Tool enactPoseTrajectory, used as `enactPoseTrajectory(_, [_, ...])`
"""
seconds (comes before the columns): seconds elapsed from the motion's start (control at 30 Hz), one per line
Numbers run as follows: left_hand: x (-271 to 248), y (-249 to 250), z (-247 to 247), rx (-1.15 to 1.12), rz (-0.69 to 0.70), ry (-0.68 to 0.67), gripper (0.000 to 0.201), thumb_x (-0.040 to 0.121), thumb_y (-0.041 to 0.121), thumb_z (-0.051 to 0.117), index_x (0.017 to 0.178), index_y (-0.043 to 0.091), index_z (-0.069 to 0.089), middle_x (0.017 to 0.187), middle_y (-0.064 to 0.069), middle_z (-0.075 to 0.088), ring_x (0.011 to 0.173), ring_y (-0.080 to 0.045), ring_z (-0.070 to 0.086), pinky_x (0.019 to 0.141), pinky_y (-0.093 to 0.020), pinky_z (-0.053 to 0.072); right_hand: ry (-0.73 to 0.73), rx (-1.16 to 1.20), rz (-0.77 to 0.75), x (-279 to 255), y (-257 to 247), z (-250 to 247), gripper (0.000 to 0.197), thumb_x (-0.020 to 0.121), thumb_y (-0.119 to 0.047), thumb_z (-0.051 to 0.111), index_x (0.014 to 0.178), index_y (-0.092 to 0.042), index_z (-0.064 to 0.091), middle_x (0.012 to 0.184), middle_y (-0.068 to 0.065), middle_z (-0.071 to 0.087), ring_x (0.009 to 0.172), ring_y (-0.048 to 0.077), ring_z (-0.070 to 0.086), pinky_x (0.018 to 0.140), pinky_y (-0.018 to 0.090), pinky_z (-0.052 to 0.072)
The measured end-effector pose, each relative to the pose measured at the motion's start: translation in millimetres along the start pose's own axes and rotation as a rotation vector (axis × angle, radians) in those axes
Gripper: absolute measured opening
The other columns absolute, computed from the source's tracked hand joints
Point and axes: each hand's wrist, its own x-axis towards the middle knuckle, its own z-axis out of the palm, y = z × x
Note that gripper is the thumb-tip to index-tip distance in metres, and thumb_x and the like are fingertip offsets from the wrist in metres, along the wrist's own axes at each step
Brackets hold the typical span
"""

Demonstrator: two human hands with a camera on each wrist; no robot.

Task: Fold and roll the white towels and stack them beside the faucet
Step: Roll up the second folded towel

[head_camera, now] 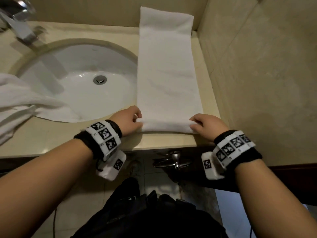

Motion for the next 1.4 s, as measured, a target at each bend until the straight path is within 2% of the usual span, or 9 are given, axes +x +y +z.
enactPoseTrajectory(0.2, [14.4,2.9,-5.3,0.178,-0.032,0.025,0.022,0.087,0.034,0.054,0.100,0.018,0.053,0.099,-0.004,0.059,0.090,-0.024,0.056,0.079,-0.030,0.042,0.227,-0.243,0.066,15.4,-13.7,0.7,0.024,0.083,-0.034,0.059,0.103,-0.020,0.057,0.110,0.004,0.057,0.105,0.026,0.050,0.086,0.037,0.036])
enactPoseTrajectory(0.4, [18.9,9.3,0.7,0.356,0.354,0.106,0.018,0.091,0.020,0.048,0.106,0.016,0.057,0.112,-0.006,0.056,0.100,-0.025,0.052,0.083,-0.030,0.039,0.176,-0.208,-0.203,0.3,-12.0,12.5,0.029,0.080,-0.034,0.063,0.101,-0.015,0.061,0.101,0.006,0.060,0.095,0.028,0.054,0.081,0.035,0.038])
enactPoseTrajectory(0.53, [13.8,6.5,0.7,0.627,0.465,0.006,0.048,0.082,0.050,0.056,0.117,0.019,0.049,0.119,-0.002,0.051,0.106,-0.023,0.049,0.089,-0.033,0.041,0.177,-0.252,-0.235,-1.8,-9.3,15.5,0.035,0.075,-0.019,0.067,0.108,-0.011,0.059,0.108,0.010,0.059,0.099,0.033,0.053,0.085,0.040,0.041])
enactPoseTrajectory(0.6, [14.3,4.8,-2.9,0.726,0.529,0.008,0.044,0.085,0.042,0.053,0.121,0.019,0.046,0.122,-0.002,0.050,0.105,-0.023,0.050,0.088,-0.034,0.042,0.220,-0.197,-0.213,3.7,-10.1,12.2,0.030,0.079,-0.011,0.059,0.109,-0.012,0.061,0.108,0.010,0.062,0.100,0.032,0.055,0.087,0.038,0.041])
enactPoseTrajectory(0.77, [32.7,4.3,-26.3,0.256,0.260,-0.075,0.034,0.090,0.028,0.048,0.121,0.018,0.053,0.120,-0.004,0.059,0.107,-0.023,0.055,0.085,-0.026,0.038,0.100,-0.069,0.014,28.1,-14.0,-7.7,0.027,0.088,-0.024,0.049,0.113,-0.020,0.055,0.109,0.008,0.065,0.098,0.030,0.058,0.080,0.032,0.041])
enactPoseTrajectory(0.93, [57.7,2.5,-33.9,0.219,0.159,0.006,0.022,0.093,0.025,0.045,0.107,0.014,0.057,0.115,-0.010,0.056,0.100,-0.027,0.056,0.084,-0.031,0.041,0.322,-0.331,0.042,43.7,-29.1,-11.1,0.024,0.087,-0.021,0.050,0.111,-0.019,0.052,0.112,0.006,0.055,0.103,0.029,0.049,0.083,0.038,0.034])
enactPoseTrajectory(1.17, [65.1,13.8,-38.8,0.331,0.391,0.063,0.023,0.090,0.028,0.048,0.110,0.018,0.055,0.114,-0.005,0.055,0.100,-0.025,0.054,0.083,-0.030,0.039,0.066,-0.342,-0.185,39.0,-23.9,-12.1,0.050,0.076,-0.040,0.065,0.118,-0.017,0.049,0.117,0.003,0.052,0.106,0.024,0.048,0.090,0.035,0.039])
enactPoseTrajectory(1.27, [58.4,20.3,-33.5,0.524,0.488,0.023,0.044,0.081,0.046,0.056,0.116,0.020,0.049,0.117,-0.003,0.053,0.103,-0.025,0.051,0.085,-0.034,0.042,0.155,-0.334,-0.181,44.8,-26.5,-12.8,0.033,0.086,-0.028,0.054,0.117,-0.017,0.053,0.118,0.004,0.056,0.107,0.026,0.051,0.089,0.034,0.038])
enactPoseTrajectory(1.4, [60.2,20.1,-32.9,0.699,0.487,0.031,0.034,0.088,0.027,0.046,0.121,0.015,0.047,0.118,-0.006,0.052,0.104,-0.027,0.050,0.086,-0.035,0.041,0.080,-0.258,-0.081,61.7,-30.1,-29.0,0.027,0.090,-0.023,0.046,0.114,-0.018,0.056,0.115,0.006,0.062,0.102,0.027,0.056,0.083,0.033,0.042])
